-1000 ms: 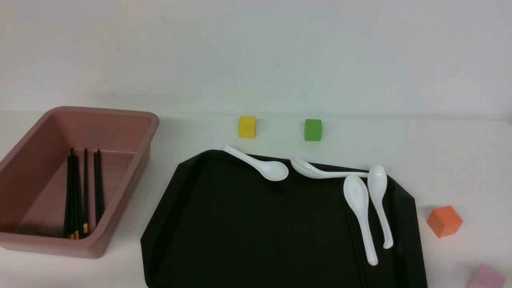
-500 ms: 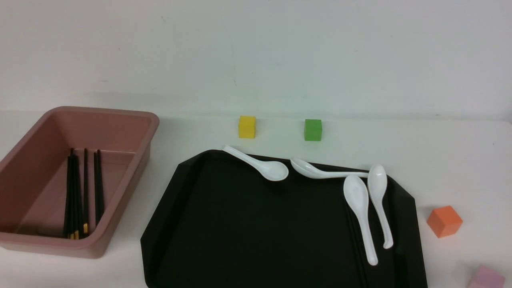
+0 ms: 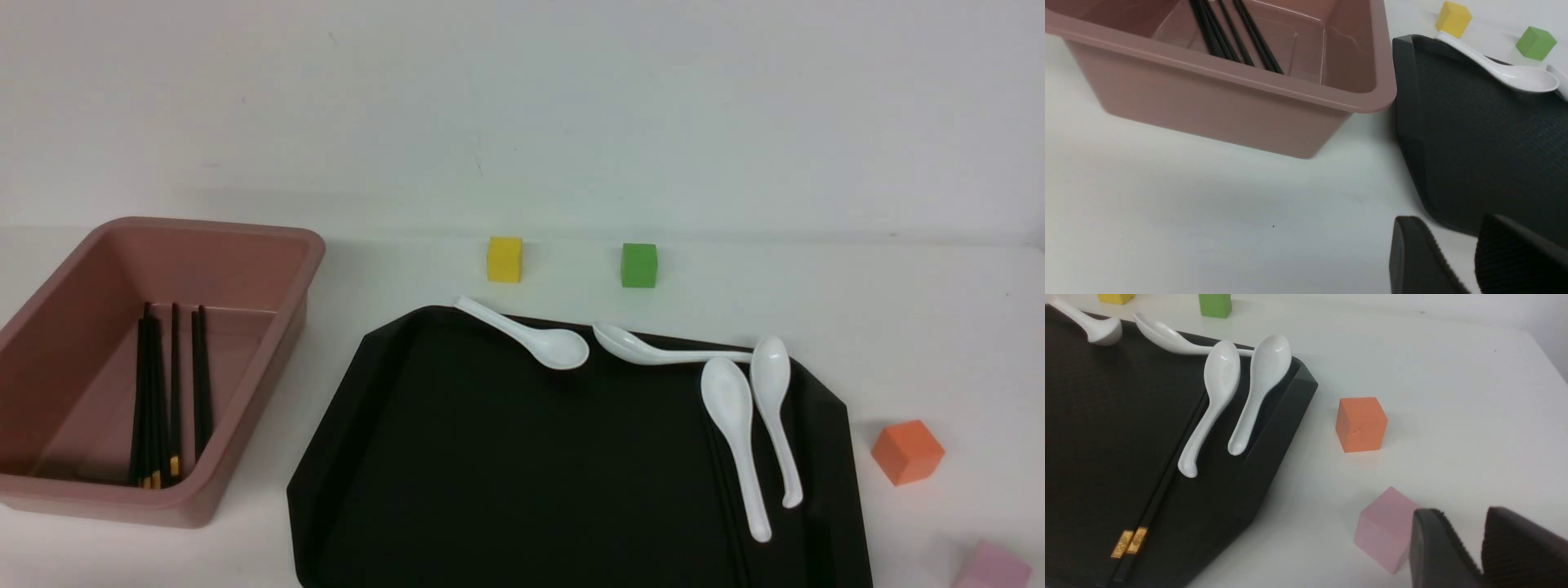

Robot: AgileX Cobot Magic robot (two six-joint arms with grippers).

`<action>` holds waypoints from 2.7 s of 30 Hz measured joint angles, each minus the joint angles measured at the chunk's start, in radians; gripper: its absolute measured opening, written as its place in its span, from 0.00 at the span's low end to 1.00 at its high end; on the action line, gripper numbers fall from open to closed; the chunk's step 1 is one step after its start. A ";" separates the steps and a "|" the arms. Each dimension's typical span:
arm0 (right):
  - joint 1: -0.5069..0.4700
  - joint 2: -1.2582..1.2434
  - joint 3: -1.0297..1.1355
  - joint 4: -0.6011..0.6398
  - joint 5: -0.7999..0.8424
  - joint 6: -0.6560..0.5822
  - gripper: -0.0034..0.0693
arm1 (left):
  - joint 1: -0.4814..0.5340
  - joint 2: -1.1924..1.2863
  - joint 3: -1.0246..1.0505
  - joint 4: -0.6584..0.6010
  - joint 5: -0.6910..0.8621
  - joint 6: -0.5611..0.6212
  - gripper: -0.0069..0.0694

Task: On white tablecloth take chopsticks from black tray and put them in box.
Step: 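Move the gripper over the chopsticks on the black tray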

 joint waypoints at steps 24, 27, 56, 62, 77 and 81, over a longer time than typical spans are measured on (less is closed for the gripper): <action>0.000 0.029 -0.103 0.777 -0.006 0.226 0.27 | 0.000 0.000 0.000 0.000 0.000 0.000 0.40; 0.000 0.154 -0.255 0.721 -0.023 0.116 0.14 | 0.000 0.000 0.000 0.000 0.000 0.000 0.40; 0.489 1.542 -0.895 0.145 0.358 0.399 0.07 | 0.000 0.000 0.000 0.000 0.000 0.000 0.40; 0.553 1.626 -0.908 -0.019 0.331 0.622 0.26 | 0.000 0.000 0.000 0.000 0.000 0.000 0.40; 0.553 1.765 -0.920 -0.025 0.279 0.639 0.58 | 0.000 0.000 0.000 0.000 0.000 0.000 0.40; 0.553 1.768 -0.922 -0.031 0.284 0.639 0.48 | 0.000 0.000 0.000 0.000 0.000 0.000 0.40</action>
